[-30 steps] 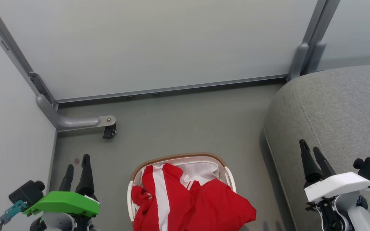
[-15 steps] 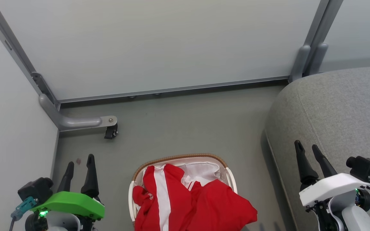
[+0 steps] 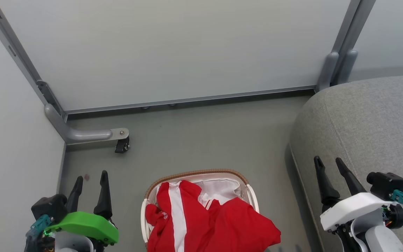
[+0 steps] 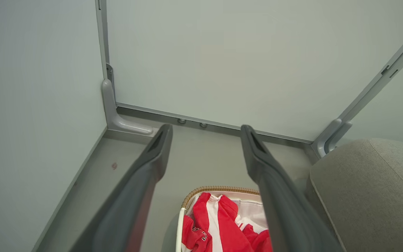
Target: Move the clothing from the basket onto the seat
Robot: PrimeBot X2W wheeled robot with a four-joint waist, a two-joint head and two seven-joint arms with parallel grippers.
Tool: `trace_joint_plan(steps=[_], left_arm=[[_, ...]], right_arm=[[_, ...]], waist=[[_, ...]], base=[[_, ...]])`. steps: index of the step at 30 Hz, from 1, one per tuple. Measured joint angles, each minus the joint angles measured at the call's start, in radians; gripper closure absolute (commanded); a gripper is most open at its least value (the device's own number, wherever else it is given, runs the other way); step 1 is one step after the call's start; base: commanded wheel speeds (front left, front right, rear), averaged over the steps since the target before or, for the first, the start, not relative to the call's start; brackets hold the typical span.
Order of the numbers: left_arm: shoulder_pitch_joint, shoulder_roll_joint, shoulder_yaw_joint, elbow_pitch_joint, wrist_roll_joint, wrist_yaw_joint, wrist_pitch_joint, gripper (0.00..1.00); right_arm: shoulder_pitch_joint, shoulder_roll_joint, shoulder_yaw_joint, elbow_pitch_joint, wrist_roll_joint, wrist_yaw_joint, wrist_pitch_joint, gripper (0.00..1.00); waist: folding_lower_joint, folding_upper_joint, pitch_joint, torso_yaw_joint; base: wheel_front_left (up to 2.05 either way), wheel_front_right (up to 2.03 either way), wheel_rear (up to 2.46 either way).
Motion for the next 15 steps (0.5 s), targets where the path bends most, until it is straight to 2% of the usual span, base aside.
trace_joint_plan(steps=[15], left_arm=[[0.008,0.000,-0.005,-0.004,0.132,-0.002,-0.035,0.00]], right_arm=[[0.001,-0.002,0.000,0.009,-0.142,0.000,-0.035,0.00]], waist=[[0.0000,0.0000,0.002,0.005]], base=[[0.00,0.00,0.00]])
